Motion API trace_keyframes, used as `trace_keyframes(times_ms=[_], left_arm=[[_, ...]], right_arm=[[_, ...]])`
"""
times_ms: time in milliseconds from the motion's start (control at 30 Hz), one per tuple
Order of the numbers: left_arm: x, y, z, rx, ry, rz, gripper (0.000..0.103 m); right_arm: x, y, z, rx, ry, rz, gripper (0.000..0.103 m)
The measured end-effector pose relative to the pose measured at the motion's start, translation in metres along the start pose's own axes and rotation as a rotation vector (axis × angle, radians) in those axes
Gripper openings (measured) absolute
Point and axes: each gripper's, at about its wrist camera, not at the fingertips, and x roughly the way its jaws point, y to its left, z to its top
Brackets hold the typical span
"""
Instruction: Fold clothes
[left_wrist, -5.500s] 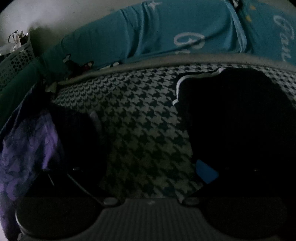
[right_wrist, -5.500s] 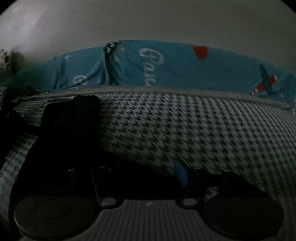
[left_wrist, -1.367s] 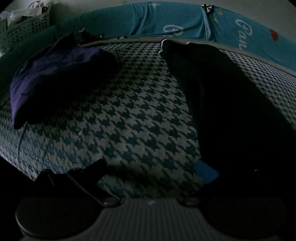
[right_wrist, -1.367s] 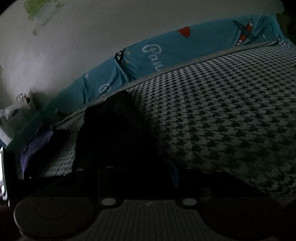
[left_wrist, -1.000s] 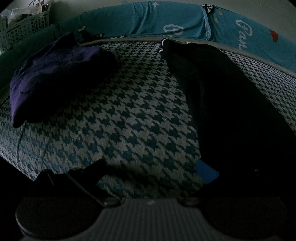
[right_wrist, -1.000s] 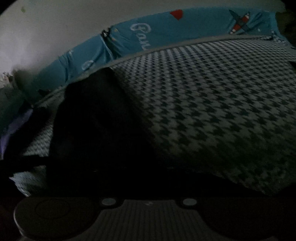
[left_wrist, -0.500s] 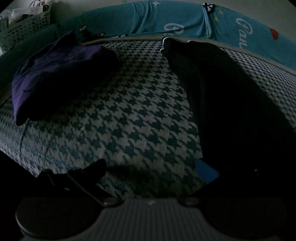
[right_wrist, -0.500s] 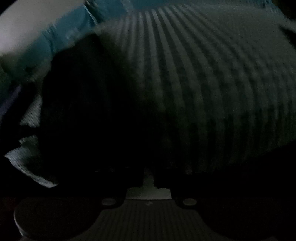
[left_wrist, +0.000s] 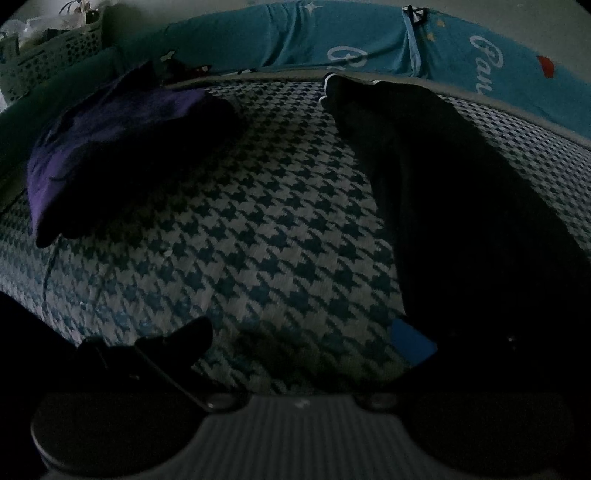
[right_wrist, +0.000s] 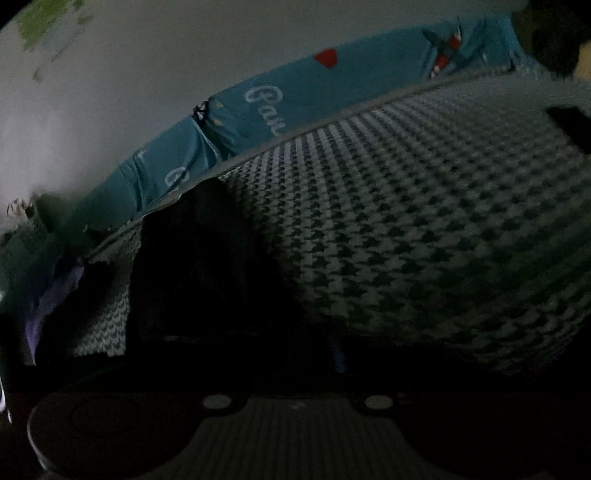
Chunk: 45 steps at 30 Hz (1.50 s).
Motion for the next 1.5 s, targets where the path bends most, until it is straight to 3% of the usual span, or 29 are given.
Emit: trace_keyframes(times_ms=[133, 233, 300, 367, 433, 500, 633, 833, 1067, 1233, 1500], left_arm=[[0.001, 0.001, 0.001, -0.011, 0.006, -0.01, 0.103], [0.0, 0.001, 0.001, -0.011, 0.005, -0.011, 0.103], [0.0, 0.001, 0.001, -0.012, 0.005, -0.011, 0.103], [0.0, 0.001, 0.001, -0.014, 0.003, -0.01, 0.103], [-0.002, 0.001, 0.001, -0.016, -0.003, -0.011, 0.103], [-0.003, 0.002, 0.003, -0.024, -0.01, -0.015, 0.103], [-0.005, 0.001, 0.012, -0.041, -0.032, -0.055, 0.103], [0.003, -0.012, 0.042, -0.044, -0.079, -0.053, 0.103], [0.031, -0.02, 0.065, -0.049, -0.055, -0.019, 0.103], [0.045, -0.017, 0.061, -0.065, -0.007, 0.001, 0.103], [0.045, -0.015, 0.056, -0.053, -0.003, 0.013, 0.103]], right_arm=[[0.023, 0.0, -0.005, 0.004, 0.062, 0.011, 0.053], [0.028, 0.008, -0.011, -0.063, 0.071, -0.005, 0.058], [0.028, 0.015, -0.015, -0.13, 0.08, -0.022, 0.052], [0.027, 0.017, -0.019, -0.159, 0.083, -0.051, 0.025], [0.022, 0.011, -0.018, -0.118, 0.107, -0.019, 0.011], [0.016, 0.007, -0.019, -0.082, 0.127, -0.012, 0.008], [0.002, 0.011, -0.022, -0.105, 0.131, -0.085, 0.004], [-0.006, 0.015, -0.023, -0.121, 0.141, -0.165, 0.004], [-0.02, 0.012, -0.014, -0.086, 0.078, -0.077, 0.011], [-0.009, 0.018, -0.015, -0.107, 0.101, -0.046, 0.012], [0.008, 0.029, -0.009, -0.153, 0.116, -0.019, 0.021]])
